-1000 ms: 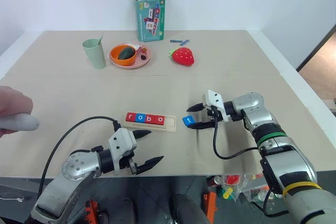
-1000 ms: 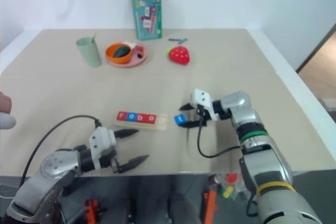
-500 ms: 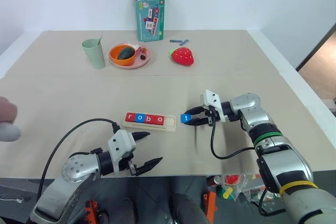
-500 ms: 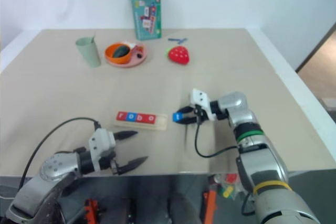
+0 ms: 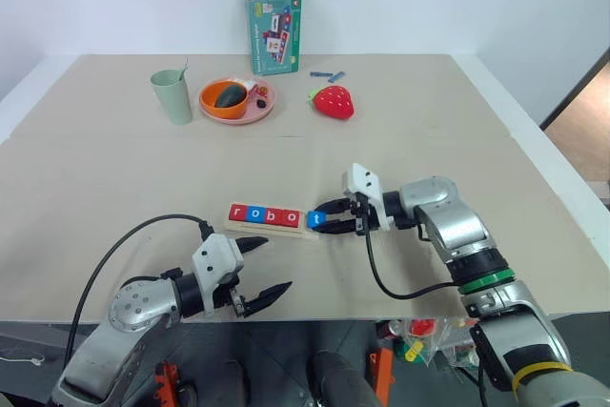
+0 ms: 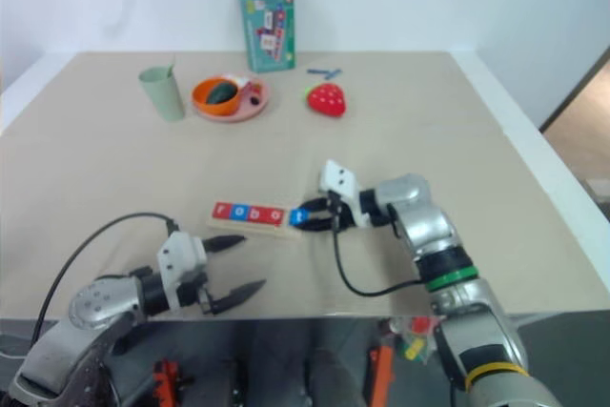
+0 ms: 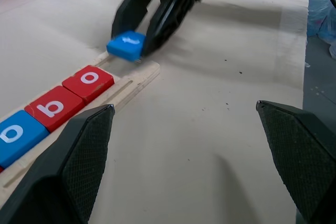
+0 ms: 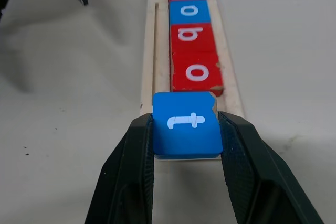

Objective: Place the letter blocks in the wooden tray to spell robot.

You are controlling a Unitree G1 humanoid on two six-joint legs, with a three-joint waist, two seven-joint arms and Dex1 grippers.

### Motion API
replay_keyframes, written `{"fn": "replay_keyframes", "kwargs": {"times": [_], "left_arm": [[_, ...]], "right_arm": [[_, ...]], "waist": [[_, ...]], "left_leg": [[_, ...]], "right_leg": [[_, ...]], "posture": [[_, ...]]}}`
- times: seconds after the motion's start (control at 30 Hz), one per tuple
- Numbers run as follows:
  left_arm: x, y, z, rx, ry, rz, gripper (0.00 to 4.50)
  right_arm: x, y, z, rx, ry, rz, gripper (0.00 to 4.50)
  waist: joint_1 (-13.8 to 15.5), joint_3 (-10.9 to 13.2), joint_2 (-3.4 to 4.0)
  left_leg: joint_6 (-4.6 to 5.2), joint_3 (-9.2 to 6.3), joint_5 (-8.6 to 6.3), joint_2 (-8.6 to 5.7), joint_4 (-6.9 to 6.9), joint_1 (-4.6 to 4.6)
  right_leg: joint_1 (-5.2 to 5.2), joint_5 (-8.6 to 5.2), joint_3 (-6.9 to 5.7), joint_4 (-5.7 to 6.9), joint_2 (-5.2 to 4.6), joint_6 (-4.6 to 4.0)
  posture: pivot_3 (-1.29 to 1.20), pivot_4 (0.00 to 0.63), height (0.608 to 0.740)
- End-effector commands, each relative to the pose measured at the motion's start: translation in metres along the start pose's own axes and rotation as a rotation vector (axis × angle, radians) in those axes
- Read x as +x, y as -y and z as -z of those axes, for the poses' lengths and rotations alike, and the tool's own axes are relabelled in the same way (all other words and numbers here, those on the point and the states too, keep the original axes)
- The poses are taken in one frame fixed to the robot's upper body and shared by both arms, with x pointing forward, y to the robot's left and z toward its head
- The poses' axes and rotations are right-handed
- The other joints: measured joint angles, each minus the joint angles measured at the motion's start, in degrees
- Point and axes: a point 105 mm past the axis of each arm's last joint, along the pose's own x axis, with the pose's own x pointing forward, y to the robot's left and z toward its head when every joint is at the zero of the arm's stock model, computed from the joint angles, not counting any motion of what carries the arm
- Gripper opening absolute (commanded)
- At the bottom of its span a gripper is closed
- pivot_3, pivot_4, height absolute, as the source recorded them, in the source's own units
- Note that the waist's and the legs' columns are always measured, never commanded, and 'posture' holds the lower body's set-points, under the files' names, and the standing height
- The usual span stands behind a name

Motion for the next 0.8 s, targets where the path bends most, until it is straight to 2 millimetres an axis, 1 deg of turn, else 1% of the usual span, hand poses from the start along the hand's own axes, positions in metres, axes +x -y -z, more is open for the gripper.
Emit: {"fn": "replay_keyframes", "kwargs": {"times": [0.03,0.13,0.33,0.53,0.8], "left_arm": [[-0.001,-0.002,-0.008,0.025,0.026,-0.004,4.50],[0.000,-0.001,-0.008,0.026,0.026,-0.005,4.50],[0.001,0.001,-0.009,0.026,0.030,-0.011,4.50],[0.001,0.001,-0.008,0.026,0.028,-0.015,4.50],[0.003,0.001,-0.008,0.025,0.028,-0.016,4.50]], "right_arm": [[0.000,0.006,-0.010,-0.060,0.005,0.035,1.20],[0.004,0.009,-0.009,-0.050,-0.002,0.048,1.20],[0.012,0.003,-0.011,-0.066,-0.007,0.010,1.20],[0.016,0.002,-0.014,-0.077,-0.002,-0.003,1.20],[0.020,0.006,-0.011,-0.086,-0.016,0.011,1.20]], "waist": [[0.0,0.0,0.00],[0.0,0.0,0.00],[0.0,0.0,0.00],[0.0,0.0,0.00],[0.0,0.0,-0.01]], "left_leg": [[0.00,0.00,0.00,0.00,0.00,0.00],[0.00,0.00,0.00,0.01,-0.02,-0.01],[-0.01,-0.01,-0.01,0.02,-0.05,-0.06],[-0.02,-0.02,-0.01,0.02,-0.05,-0.07],[-0.02,-0.01,-0.01,0.03,-0.05,-0.05]], "right_leg": [[0.00,0.00,0.00,0.00,0.00,0.00],[-0.03,0.01,-0.01,0.00,0.02,0.01],[-0.09,0.05,-0.03,0.00,0.02,0.12],[-0.09,0.05,-0.03,0.00,0.03,0.12],[-0.09,0.06,-0.02,0.00,0.05,0.10]], "posture": [[0.00,0.150,0.740],[0.00,0.150,0.740],[0.00,0.150,0.740],[0.00,0.150,0.740],[0.00,0.150,0.740]]}}
